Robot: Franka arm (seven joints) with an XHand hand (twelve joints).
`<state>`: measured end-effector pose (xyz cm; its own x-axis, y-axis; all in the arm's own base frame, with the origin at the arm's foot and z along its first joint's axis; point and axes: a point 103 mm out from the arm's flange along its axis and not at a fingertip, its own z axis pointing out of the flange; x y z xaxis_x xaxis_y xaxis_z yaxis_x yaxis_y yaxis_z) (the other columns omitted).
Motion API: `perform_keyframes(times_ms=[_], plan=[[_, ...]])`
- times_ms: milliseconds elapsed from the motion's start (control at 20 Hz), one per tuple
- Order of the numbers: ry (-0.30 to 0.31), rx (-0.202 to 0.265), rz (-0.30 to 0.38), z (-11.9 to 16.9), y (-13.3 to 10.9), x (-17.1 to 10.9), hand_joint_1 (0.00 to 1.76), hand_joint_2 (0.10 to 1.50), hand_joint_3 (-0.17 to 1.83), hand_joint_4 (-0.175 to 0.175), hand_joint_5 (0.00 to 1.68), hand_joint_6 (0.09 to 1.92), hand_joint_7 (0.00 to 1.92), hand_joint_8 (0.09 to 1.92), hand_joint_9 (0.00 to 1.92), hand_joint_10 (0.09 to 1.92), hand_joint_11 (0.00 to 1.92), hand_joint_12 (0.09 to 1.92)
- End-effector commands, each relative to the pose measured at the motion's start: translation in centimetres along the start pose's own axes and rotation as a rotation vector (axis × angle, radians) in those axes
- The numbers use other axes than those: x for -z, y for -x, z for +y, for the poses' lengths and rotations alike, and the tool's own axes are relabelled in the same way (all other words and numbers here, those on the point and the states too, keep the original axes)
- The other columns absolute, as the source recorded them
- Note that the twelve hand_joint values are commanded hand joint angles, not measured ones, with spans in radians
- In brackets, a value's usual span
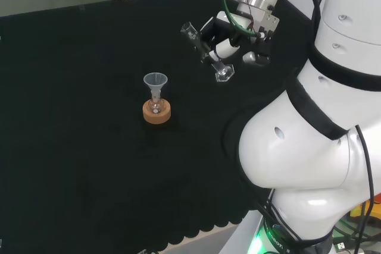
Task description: Pour the water from the graduated cylinder into the round-bottom flask.
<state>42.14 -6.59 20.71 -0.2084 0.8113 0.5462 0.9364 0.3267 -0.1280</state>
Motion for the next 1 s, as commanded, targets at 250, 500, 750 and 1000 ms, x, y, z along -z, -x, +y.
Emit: perform_keyframes(times_ms=[250, 500, 750, 1000], plan=[[-0.131, -0.139, -0.139, 0.0, -0.6, -1.0, 1.42, 0.97, 0.00, -0.175, 1.27, 0.49, 1.19, 0.68, 1.55, 0.09, 1.25, 0.75], [-0.210, -0.211, -0.218, 1.5, -0.5, -1.5, 1.42, 0.96, 0.00, -0.175, 1.28, 0.48, 1.20, 0.67, 1.55, 0.09, 1.25, 0.75], [-0.263, -0.233, -0.264, 2.4, -0.7, -2.1, 1.42, 0.96, -0.01, -0.175, 1.28, 0.47, 1.21, 0.65, 1.55, 0.09, 1.25, 0.74], [-0.299, -0.242, -0.300, 2.3, -1.0, -2.5, 1.42, 0.96, -0.01, -0.175, 1.29, 0.46, 1.22, 0.64, 1.55, 0.09, 1.25, 0.74]])
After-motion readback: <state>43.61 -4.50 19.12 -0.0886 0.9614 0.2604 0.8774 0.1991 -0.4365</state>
